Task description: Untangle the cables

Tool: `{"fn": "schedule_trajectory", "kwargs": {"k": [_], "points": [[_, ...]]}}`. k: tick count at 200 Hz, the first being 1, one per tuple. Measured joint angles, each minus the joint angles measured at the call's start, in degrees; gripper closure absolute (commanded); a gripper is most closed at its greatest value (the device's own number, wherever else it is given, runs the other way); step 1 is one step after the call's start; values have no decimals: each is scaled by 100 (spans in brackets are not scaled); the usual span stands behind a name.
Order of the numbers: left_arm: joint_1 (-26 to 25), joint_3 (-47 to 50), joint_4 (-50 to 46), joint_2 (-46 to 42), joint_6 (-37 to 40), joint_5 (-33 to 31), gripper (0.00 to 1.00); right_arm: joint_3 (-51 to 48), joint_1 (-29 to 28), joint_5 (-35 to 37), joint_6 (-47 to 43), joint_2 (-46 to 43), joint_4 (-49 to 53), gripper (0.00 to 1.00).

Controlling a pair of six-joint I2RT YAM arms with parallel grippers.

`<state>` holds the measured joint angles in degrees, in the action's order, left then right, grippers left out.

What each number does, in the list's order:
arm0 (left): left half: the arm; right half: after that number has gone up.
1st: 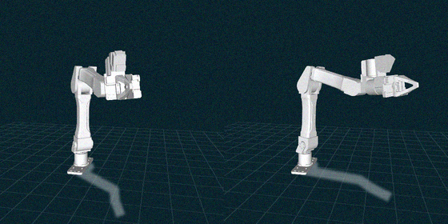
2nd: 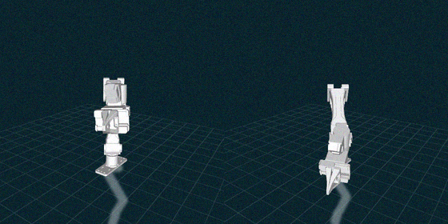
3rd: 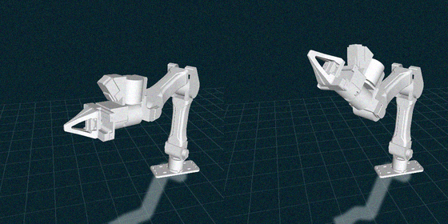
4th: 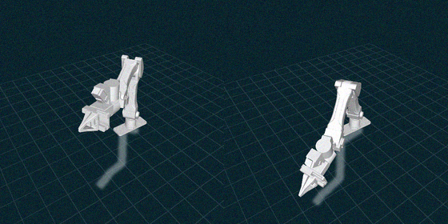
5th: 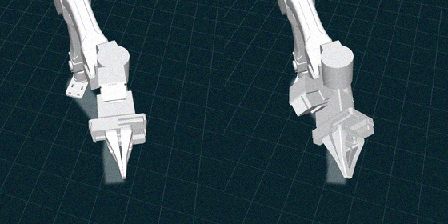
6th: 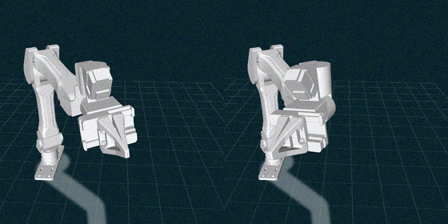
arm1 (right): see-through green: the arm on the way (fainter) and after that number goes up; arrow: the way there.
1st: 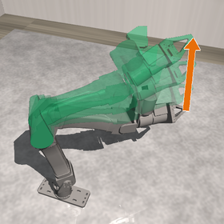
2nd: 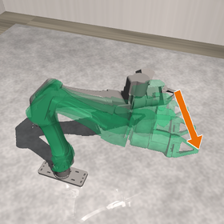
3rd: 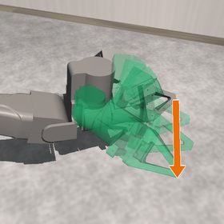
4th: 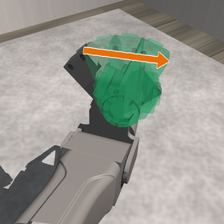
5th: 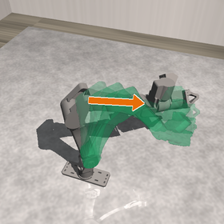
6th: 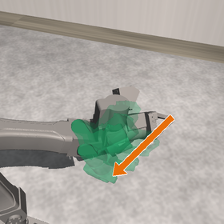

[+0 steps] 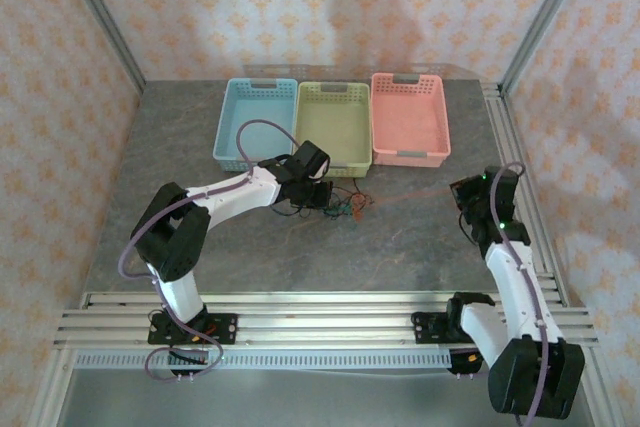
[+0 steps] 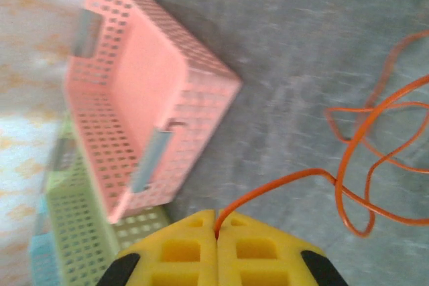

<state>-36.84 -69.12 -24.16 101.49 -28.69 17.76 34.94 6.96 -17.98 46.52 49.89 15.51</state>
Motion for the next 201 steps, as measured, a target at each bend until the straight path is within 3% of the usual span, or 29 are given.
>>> {"fn": "schedule_trajectory", "kwargs": {"k": [123,172,201], "points": [[28,24,37,0,-2,-26,100,2149,-363,-2094,76,-345,74,100],[63,24,39,0,-2,-44,100,3510,-420,-2330,13,-306,-90,100],[63,24,39,0,-2,-44,100,3526,-420,-2546,505,-219,-761,100]]}}
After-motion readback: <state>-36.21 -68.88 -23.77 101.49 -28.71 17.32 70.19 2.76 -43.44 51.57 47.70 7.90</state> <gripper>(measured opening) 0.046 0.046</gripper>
